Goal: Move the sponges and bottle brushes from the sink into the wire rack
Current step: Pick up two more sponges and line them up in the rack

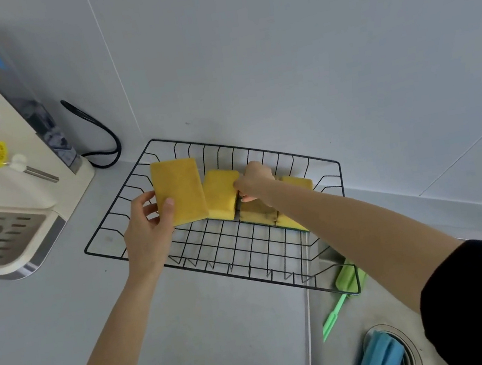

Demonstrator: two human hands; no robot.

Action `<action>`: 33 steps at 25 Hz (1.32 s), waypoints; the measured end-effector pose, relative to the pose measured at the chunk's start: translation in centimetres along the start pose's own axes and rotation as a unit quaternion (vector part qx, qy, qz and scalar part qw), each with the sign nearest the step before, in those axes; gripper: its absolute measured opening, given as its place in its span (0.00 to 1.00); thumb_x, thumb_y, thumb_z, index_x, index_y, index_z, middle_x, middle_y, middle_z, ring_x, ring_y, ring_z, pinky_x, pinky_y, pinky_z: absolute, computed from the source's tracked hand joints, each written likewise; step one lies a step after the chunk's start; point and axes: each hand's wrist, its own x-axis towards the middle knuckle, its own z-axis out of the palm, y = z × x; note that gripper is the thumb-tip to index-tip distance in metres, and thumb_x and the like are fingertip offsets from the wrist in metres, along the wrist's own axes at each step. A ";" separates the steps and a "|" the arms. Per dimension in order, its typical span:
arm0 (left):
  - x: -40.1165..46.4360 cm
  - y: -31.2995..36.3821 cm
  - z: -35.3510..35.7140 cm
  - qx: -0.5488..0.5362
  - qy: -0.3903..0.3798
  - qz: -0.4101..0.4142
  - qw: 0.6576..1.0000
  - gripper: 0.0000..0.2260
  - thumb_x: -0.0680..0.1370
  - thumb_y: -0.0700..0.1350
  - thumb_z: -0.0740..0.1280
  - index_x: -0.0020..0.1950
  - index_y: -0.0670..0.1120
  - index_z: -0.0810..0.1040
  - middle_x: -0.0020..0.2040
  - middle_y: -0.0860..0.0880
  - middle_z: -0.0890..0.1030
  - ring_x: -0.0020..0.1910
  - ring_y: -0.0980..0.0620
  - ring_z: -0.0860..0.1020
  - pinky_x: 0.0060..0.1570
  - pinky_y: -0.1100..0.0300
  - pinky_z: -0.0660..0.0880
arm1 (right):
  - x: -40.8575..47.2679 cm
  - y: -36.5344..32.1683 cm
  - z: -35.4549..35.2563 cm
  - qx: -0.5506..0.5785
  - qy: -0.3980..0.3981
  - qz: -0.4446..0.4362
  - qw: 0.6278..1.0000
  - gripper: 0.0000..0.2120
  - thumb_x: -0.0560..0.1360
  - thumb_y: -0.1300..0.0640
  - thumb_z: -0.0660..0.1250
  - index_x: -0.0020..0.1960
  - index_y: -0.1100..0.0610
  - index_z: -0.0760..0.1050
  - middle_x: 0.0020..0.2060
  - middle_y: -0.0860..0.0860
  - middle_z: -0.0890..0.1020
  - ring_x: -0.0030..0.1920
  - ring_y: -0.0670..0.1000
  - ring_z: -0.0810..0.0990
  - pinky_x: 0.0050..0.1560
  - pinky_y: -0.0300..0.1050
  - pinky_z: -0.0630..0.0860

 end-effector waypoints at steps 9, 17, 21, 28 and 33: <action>0.6 -0.3 0.4 0.016 0.000 0.000 1.000 0.19 0.76 0.51 0.62 0.63 0.45 0.67 0.59 0.42 0.75 0.49 0.46 0.76 0.54 0.43 0.76 | -0.7 2.3 2.6 -0.330 0.008 -0.279 0.902 0.33 0.75 0.47 0.62 0.75 0.52 0.53 0.74 0.56 0.57 0.74 0.58 0.54 0.72 0.57 0.56; 0.7 -0.6 0.6 0.007 0.004 0.005 1.000 0.19 0.76 0.51 0.62 0.63 0.45 0.67 0.56 0.45 0.75 0.48 0.48 0.75 0.53 0.45 0.77 | 0.2 2.0 4.0 -0.387 -0.055 -0.271 0.879 0.31 0.77 0.42 0.52 0.76 0.49 0.46 0.76 0.61 0.43 0.76 0.62 0.41 0.75 0.58 0.42; 0.8 -0.6 0.5 -0.015 0.013 -0.007 1.000 0.18 0.76 0.51 0.62 0.63 0.45 0.67 0.55 0.45 0.75 0.48 0.47 0.76 0.54 0.44 0.76 | 0.2 2.3 4.0 -0.429 -0.047 -0.284 0.856 0.40 0.73 0.37 0.59 0.76 0.51 0.43 0.75 0.63 0.43 0.75 0.64 0.42 0.75 0.59 0.44; 0.7 -0.6 0.5 -0.014 0.010 -0.013 1.000 0.19 0.76 0.51 0.62 0.64 0.45 0.67 0.57 0.44 0.75 0.50 0.47 0.76 0.55 0.44 0.76 | 0.0 3.4 3.0 -0.435 0.010 -0.301 0.849 0.41 0.70 0.48 0.68 0.75 0.54 0.49 0.73 0.63 0.54 0.73 0.65 0.53 0.74 0.59 0.52; 0.8 -0.6 0.6 -0.006 0.007 -0.016 1.000 0.19 0.76 0.50 0.62 0.64 0.45 0.67 0.60 0.41 0.74 0.52 0.45 0.76 0.56 0.44 0.76 | -0.1 4.2 3.2 -0.432 0.052 -0.294 0.851 0.38 0.71 0.50 0.67 0.74 0.56 0.51 0.71 0.63 0.57 0.72 0.65 0.57 0.74 0.57 0.52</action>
